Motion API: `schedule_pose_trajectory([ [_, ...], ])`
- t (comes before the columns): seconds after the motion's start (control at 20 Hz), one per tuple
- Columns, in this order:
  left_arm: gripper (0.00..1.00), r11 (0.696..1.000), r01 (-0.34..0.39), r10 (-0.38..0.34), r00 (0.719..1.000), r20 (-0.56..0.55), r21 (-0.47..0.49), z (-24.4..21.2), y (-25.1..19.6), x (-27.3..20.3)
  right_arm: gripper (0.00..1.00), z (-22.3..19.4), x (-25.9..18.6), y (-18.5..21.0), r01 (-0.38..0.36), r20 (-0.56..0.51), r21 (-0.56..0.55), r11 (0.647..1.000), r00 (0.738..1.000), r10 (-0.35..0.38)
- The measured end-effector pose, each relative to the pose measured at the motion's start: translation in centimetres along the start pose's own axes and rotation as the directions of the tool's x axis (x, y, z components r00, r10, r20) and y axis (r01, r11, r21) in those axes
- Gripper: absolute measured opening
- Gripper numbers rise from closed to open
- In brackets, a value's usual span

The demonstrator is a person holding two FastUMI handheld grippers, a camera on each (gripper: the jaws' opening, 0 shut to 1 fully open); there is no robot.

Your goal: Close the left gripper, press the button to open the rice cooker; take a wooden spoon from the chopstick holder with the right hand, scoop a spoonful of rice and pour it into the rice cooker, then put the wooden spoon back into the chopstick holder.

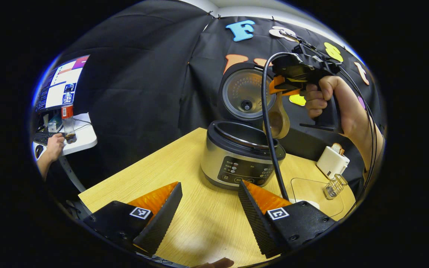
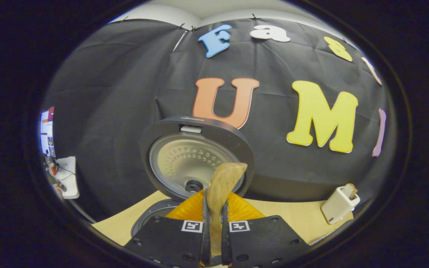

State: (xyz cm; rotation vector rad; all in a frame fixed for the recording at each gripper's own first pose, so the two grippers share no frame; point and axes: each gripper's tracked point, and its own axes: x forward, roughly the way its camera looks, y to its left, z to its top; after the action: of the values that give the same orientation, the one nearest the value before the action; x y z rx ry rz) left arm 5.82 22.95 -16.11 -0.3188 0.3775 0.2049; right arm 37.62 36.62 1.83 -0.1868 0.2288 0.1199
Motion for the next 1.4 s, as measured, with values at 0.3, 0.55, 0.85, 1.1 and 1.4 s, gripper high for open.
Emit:
schedule_pose_trajectory([
  [0.3, 0.97, 1.0, 0.013, -0.013, 1.0, 0.005, 0.025, 0.0, -1.6, -0.1, 0.11, -0.4, -2.4, -5.5, 0.027, -0.01, 0.065, 0.998, 1.0, -0.026],
  [0.55, 0.97, 0.999, 0.044, -0.045, 0.999, 0.02, 0.032, 0.1, -3.7, -0.5, 0.11, -0.9, -5.6, -13.7, 0.091, 0.001, 0.12, 0.989, 0.996, -0.092],
  [0.85, 0.98, 0.994, 0.033, -0.039, 0.998, 0.056, 0.107, 0.6, -6.0, -1.3, 0.11, -3.8, -9.8, -26.0, 0.208, -0.006, 0.203, 0.957, 0.977, -0.211],
  [1.1, 0.97, 0.989, 0.024, -0.038, 0.995, 0.093, 0.144, 1.0, -7.4, -2.0, 0.11, -8.2, -12.0, -35.6, 0.303, -0.057, 0.26, 0.917, 0.953, -0.299],
  [1.4, 0.97, 0.989, 0.015, -0.038, 0.987, 0.158, 0.144, 2.0, -8.5, -3.1, 0.11, -15.5, -12.0, -41.8, 0.37, -0.14, 0.309, 0.876, 0.929, -0.344],
])
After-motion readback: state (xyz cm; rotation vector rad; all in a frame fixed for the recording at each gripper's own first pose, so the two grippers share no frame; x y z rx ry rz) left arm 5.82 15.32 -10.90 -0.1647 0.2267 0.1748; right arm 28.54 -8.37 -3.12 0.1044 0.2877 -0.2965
